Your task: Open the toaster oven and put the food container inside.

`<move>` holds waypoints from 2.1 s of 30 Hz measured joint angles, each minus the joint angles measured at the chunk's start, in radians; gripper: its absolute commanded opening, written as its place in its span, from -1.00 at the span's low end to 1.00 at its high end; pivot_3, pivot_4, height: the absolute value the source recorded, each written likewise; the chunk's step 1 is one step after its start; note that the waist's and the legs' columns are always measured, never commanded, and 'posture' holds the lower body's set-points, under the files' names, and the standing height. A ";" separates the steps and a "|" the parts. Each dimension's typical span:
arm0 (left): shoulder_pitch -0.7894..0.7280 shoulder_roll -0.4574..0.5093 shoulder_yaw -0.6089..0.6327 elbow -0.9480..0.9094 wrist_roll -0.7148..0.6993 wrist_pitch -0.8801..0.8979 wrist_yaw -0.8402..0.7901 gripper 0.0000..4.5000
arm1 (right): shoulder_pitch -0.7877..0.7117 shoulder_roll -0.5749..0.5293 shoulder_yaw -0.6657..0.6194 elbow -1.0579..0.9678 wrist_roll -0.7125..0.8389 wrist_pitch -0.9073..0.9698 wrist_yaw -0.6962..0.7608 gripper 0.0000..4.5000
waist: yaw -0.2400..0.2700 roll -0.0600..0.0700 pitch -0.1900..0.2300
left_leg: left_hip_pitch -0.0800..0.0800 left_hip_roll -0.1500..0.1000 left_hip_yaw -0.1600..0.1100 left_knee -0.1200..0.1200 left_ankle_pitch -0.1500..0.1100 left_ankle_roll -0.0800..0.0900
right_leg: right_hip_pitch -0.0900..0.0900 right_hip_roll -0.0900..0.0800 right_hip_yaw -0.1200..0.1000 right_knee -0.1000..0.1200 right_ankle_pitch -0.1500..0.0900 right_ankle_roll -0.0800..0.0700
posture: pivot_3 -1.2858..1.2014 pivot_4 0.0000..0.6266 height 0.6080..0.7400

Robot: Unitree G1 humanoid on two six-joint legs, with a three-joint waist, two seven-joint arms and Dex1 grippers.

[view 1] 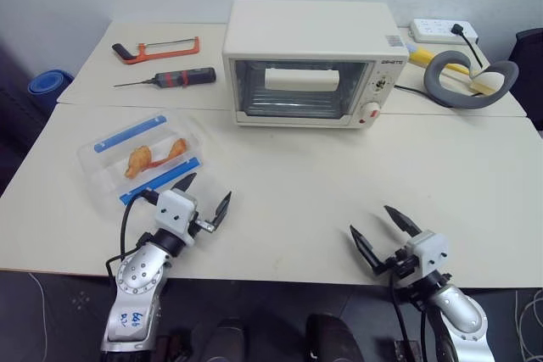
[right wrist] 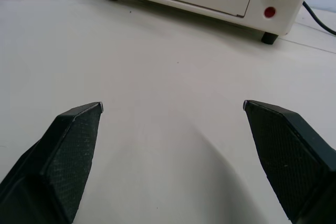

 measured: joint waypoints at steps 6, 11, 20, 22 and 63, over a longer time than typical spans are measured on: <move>-0.008 0.018 0.004 0.014 -0.078 0.004 -0.060 0.98 | -0.123 -0.045 0.001 0.030 0.067 0.023 0.070 1.00 | -0.004 0.000 0.000 | 0.000 0.000 0.000 0.001 0.000 0.000 | 0.000 0.000 0.000 0.000 0.000 0.000 | 0.03 -0.52 1.00; -0.031 0.107 0.050 -0.036 -0.324 0.120 -0.225 0.98 | -0.357 -0.125 0.004 0.029 0.162 0.206 0.117 1.00 | -0.016 0.001 0.000 | -0.001 0.001 -0.002 0.002 0.000 0.000 | 0.000 0.000 -0.002 0.001 0.000 0.000 | 0.03 -0.52 1.00; -0.257 0.334 0.156 -0.091 -0.630 0.346 -0.403 0.98 | -0.926 -0.177 0.032 0.392 0.178 0.407 0.256 1.00 | -0.019 0.005 0.002 | -0.003 0.000 -0.004 0.007 0.000 0.000 | 0.000 0.000 -0.003 0.002 0.001 -0.001 | 0.03 -0.52 1.00; -0.294 0.319 0.153 -0.059 -0.622 0.333 -0.399 0.98 | -1.004 -0.160 0.045 0.465 0.164 0.408 0.286 1.00 | -0.023 0.005 0.002 | -0.003 0.000 -0.003 0.006 0.000 0.001 | 0.000 0.000 -0.003 0.001 0.001 -0.001 | 0.03 -0.52 1.00; -0.860 0.210 0.032 0.724 -0.288 0.053 -0.392 -0.99 | -0.839 -0.123 0.143 0.151 0.095 0.579 0.380 1.00 | -0.049 0.004 0.003 | -0.005 0.000 -0.001 0.003 0.000 0.000 | -0.004 0.000 -0.004 0.001 0.001 0.001 | 0.03 -0.52 1.00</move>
